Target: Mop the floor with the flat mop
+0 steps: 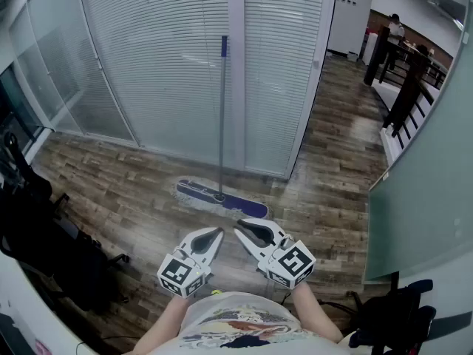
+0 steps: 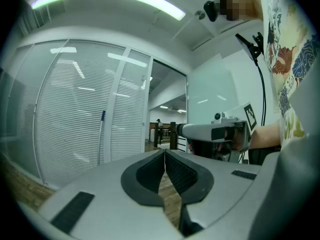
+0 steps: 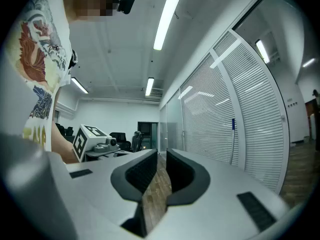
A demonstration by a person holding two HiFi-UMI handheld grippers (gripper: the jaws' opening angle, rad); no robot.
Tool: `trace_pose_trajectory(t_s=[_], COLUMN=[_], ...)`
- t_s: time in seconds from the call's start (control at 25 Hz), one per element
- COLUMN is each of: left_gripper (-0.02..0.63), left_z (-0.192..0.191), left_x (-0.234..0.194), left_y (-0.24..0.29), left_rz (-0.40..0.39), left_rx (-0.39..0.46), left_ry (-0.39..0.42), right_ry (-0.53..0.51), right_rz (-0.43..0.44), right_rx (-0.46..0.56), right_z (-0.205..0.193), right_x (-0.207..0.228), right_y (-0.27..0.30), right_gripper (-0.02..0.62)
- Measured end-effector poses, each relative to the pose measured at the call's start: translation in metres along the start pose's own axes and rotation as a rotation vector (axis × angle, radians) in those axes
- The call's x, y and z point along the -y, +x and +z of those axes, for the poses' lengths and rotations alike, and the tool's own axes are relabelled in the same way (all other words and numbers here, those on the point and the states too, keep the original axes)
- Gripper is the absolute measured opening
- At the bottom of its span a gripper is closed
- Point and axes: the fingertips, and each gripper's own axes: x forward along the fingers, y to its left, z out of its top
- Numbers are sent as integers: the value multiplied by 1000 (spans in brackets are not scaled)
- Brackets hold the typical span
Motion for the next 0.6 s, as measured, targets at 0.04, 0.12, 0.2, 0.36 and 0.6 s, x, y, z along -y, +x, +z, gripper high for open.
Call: trace_pose_trajectory(t_s=[0.04, 0.12, 0.2, 0.36, 0.6], left_gripper=[12, 12, 12, 12, 13], left_z=[-1, -2, -1, 3, 11], left_x=[0, -1, -1, -3, -9], left_y=[0, 1, 2, 4, 1], left_rz=[1, 4, 7, 9, 34], left_rx=[-1, -1, 1, 3, 5], left_ry=[0, 0, -2, 5, 21], right_ry=[-1, -1, 7, 51, 155], right_rz=[2, 3, -1, 20, 63], right_rx=[0, 0, -1, 10, 65], right_z=[0, 0, -1, -1, 5], right_x=[0, 0, 1, 2, 4], right_y=[0, 0, -1, -2, -5], right_gripper=[64, 64, 64, 64, 64])
